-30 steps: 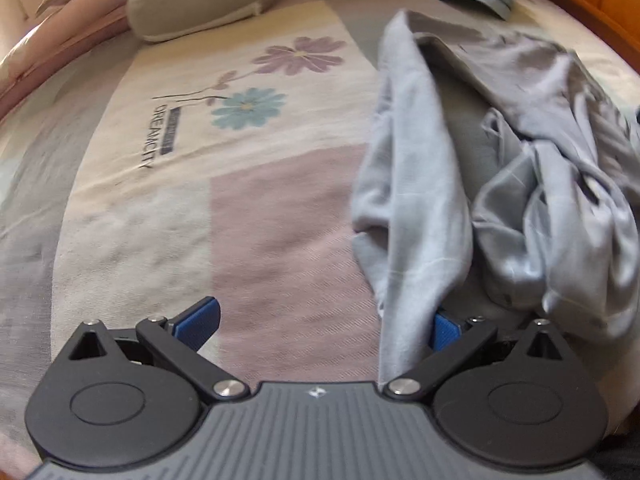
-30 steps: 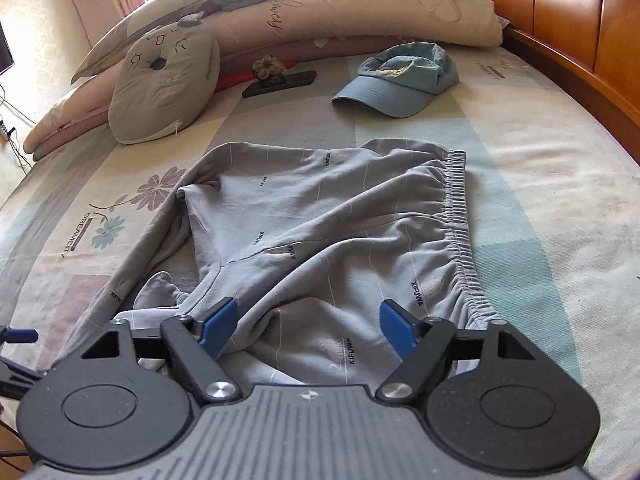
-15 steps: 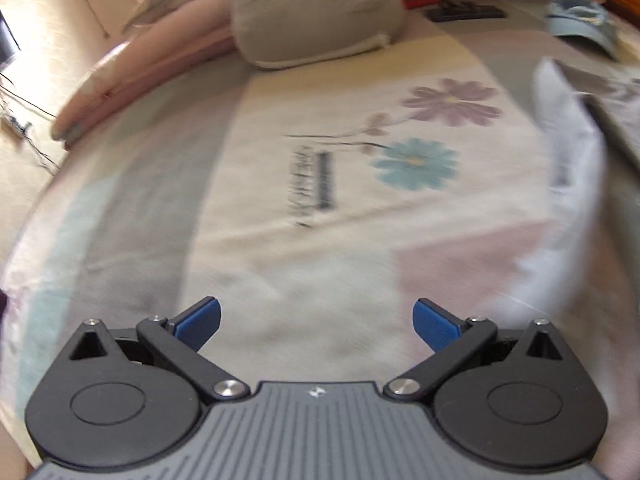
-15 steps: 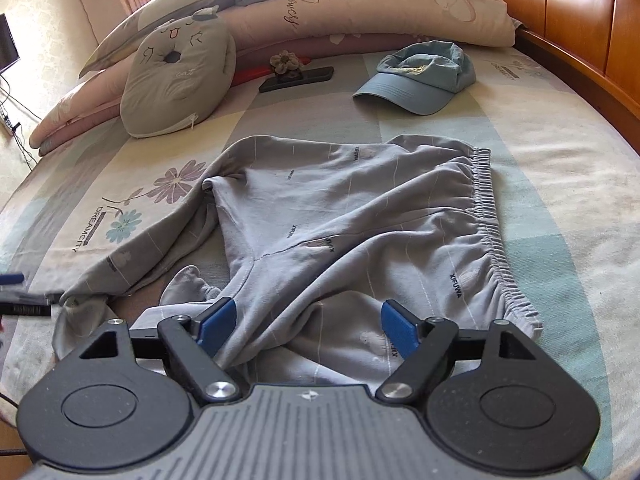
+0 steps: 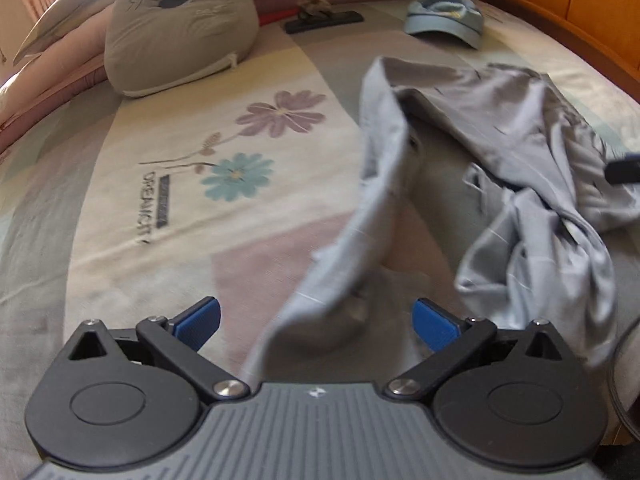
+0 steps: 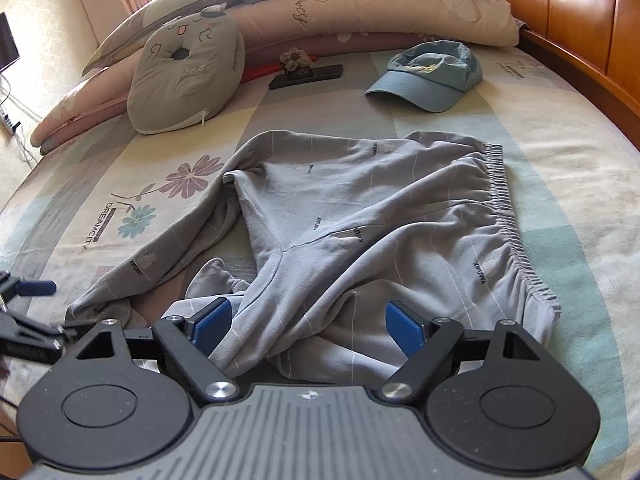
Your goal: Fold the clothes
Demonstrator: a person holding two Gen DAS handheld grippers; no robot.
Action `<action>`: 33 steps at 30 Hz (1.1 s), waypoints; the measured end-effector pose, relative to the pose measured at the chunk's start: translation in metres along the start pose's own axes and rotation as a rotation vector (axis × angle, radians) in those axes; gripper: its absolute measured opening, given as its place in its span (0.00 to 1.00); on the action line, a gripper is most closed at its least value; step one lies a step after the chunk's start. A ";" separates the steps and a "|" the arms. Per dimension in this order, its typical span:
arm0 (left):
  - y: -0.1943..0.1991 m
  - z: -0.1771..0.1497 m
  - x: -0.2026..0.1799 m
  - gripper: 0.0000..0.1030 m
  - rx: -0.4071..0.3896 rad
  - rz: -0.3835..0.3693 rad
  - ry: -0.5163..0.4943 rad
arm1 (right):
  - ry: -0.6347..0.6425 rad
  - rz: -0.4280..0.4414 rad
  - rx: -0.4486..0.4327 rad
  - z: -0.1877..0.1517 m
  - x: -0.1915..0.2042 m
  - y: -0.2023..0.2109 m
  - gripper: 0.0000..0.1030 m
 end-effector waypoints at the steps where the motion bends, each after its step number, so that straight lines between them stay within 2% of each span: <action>1: -0.002 -0.004 -0.002 0.99 0.013 0.017 0.000 | 0.007 0.007 0.003 0.001 -0.001 -0.001 0.85; 4: -0.004 -0.015 -0.002 0.99 0.049 0.082 -0.002 | 0.028 0.027 0.010 0.003 -0.006 -0.004 0.85; 9: 0.005 -0.025 0.013 0.99 0.075 0.243 0.021 | 0.036 0.062 0.008 0.009 -0.022 -0.008 0.86; 13: 0.005 -0.030 0.002 0.99 0.110 0.245 0.040 | 0.033 0.104 0.010 0.013 -0.030 -0.012 0.86; 15: 0.001 -0.031 -0.011 0.99 0.117 0.242 0.012 | 0.030 0.129 0.007 0.014 -0.031 -0.014 0.86; 18: 0.003 -0.034 -0.013 0.99 0.114 0.318 -0.024 | 0.026 0.157 0.005 0.015 -0.032 -0.015 0.87; 21: 0.014 -0.033 -0.004 0.99 0.121 0.354 0.004 | 0.024 0.172 0.009 0.014 -0.036 -0.015 0.87; 28: 0.024 -0.026 -0.007 0.99 0.098 0.295 0.048 | 0.014 0.189 0.024 0.012 -0.036 -0.022 0.89; 33: 0.009 -0.040 0.003 0.99 0.134 0.353 0.023 | 0.052 0.199 0.027 0.010 -0.021 -0.022 0.89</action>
Point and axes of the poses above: each gripper's, at about its wrist camera, not at the fingertips, and y roughly against the way its jaws point, x to its left, z to its top, the point moved 10 cm from there along -y, roughly the way its jaws point, and after that the axes turned 8 degrees about -x, right-handed, at the moved point
